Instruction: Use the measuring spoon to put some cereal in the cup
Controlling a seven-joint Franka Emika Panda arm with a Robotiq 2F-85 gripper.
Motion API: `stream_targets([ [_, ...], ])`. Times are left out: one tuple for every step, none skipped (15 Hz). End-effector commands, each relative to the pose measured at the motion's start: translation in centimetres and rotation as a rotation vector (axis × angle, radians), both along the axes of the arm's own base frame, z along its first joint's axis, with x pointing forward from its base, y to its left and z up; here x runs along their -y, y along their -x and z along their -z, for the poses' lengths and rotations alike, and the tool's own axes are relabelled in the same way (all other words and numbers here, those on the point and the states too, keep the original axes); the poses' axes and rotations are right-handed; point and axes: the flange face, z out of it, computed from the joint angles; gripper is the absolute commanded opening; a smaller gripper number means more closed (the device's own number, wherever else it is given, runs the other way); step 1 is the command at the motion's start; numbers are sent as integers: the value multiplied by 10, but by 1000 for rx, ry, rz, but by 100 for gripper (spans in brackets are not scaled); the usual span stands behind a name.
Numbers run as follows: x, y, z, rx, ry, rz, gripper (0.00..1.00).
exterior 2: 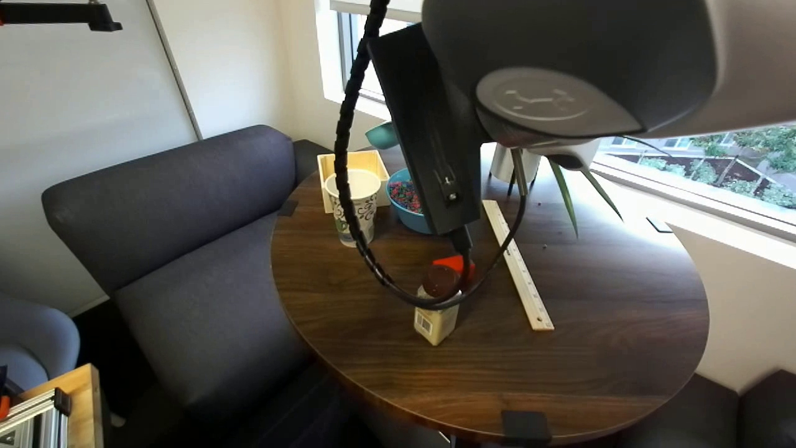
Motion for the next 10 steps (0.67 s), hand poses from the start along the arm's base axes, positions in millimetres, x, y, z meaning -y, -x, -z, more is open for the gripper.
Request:
stream_targets([
  [-3, 11, 4, -18, 18, -84, 2],
  [-4, 12, 5, -22, 22, -102, 2],
  [-5, 13, 6, -26, 28, -119, 2],
  [-6, 15, 7, -30, 32, -136, 2],
  [-7, 15, 7, -34, 37, -148, 2],
  [-7, 16, 8, -37, 42, -155, 2],
  [-8, 16, 9, -41, 49, -166, 2],
  [-9, 17, 9, -42, 58, -171, 2],
  [-10, 16, 9, -37, 70, -171, 2],
  [-13, 16, 9, -37, 77, -173, 2],
])
